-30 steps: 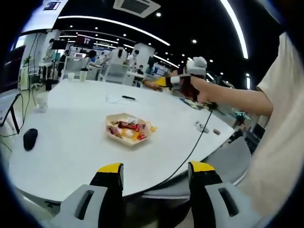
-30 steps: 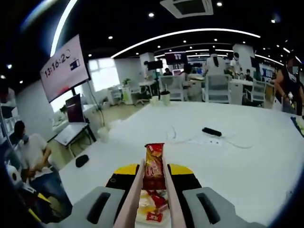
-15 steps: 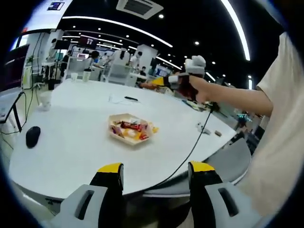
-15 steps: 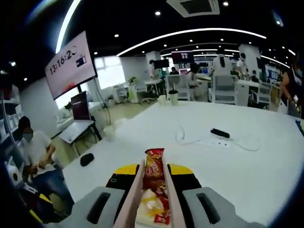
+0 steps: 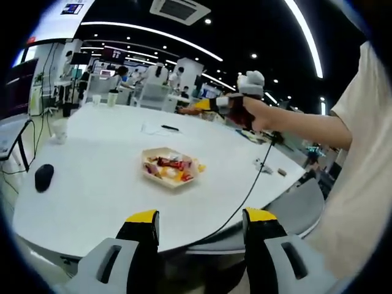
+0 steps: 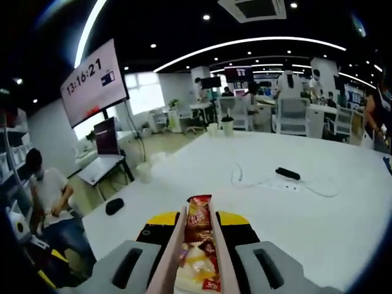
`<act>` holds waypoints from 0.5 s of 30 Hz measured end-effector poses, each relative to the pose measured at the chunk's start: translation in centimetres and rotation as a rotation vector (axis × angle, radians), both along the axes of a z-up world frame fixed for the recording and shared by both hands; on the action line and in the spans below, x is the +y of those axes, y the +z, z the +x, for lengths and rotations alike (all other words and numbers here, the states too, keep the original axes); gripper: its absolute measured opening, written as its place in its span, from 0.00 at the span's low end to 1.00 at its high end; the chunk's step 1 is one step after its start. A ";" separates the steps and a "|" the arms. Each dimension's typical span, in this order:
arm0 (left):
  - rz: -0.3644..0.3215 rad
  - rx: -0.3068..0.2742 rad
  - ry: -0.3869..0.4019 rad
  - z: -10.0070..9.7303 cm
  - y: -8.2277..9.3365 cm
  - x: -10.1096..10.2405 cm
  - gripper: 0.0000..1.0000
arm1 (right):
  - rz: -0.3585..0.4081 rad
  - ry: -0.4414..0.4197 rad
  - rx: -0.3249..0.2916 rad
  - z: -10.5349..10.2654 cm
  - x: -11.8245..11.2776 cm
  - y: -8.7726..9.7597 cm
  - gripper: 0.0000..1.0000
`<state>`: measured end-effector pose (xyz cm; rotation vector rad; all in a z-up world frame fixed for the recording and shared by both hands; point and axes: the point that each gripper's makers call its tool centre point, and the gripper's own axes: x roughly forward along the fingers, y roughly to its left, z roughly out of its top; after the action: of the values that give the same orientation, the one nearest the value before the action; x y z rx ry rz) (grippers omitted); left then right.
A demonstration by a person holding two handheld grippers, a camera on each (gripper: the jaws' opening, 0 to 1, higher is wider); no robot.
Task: Place the target food into the container with the food tongs after gripping and lifting it, then release it inside without dropping or visibly crushing the food.
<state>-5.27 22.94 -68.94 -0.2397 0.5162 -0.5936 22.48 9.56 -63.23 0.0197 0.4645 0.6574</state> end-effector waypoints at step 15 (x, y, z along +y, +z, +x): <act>-0.001 0.005 -0.014 0.2 -0.2 -0.4 0.54 | -0.016 0.032 0.002 -0.7 0.6 0.0 0.22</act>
<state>-5.06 22.54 -69.18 -0.2388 0.5226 -0.6073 21.80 10.15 -63.21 -0.0024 0.4731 0.6851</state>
